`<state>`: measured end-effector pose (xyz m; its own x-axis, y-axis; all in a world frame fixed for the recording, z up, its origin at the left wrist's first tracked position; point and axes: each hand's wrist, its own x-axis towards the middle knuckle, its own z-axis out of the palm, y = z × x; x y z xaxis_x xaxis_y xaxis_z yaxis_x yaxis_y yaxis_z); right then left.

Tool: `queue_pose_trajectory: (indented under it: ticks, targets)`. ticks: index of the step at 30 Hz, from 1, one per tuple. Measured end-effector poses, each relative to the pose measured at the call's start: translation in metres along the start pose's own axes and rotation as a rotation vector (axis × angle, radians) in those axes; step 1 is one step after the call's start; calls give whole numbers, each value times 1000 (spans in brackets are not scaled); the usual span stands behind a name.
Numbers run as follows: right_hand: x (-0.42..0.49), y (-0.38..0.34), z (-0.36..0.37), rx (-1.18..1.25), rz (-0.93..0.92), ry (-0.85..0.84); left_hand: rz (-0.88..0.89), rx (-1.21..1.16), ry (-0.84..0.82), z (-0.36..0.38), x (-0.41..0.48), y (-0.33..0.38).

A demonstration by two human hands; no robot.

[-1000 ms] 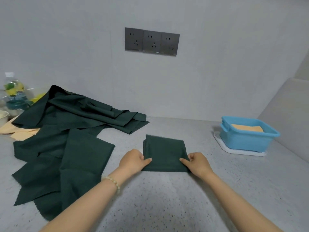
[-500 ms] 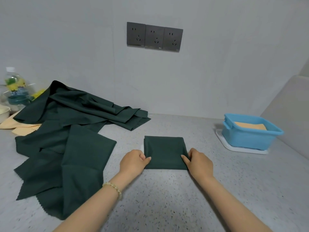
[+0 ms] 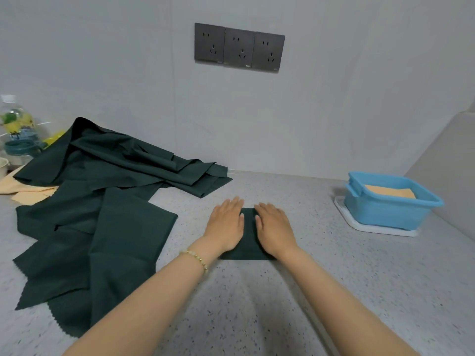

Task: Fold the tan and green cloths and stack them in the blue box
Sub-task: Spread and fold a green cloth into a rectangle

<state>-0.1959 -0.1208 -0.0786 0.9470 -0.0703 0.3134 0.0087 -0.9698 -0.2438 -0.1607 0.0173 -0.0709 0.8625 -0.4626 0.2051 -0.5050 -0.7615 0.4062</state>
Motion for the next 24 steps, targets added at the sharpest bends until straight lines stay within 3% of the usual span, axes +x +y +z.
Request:
queue_pose_trajectory:
  ticks: [6, 10, 16, 24]
  targets:
    - [13, -5, 28, -22, 51, -268, -45, 185, -187, 28, 13, -7]
    - [11, 8, 39, -7, 42, -251, -32, 184, -170, 41, 12, -17]
    - [5, 47, 21, -13, 182, -289, 4, 178, -191, 37, 7, -22]
    - [-52, 45, 4, -41, 58, -285, 72, 173, -290, 29, -40, -17]
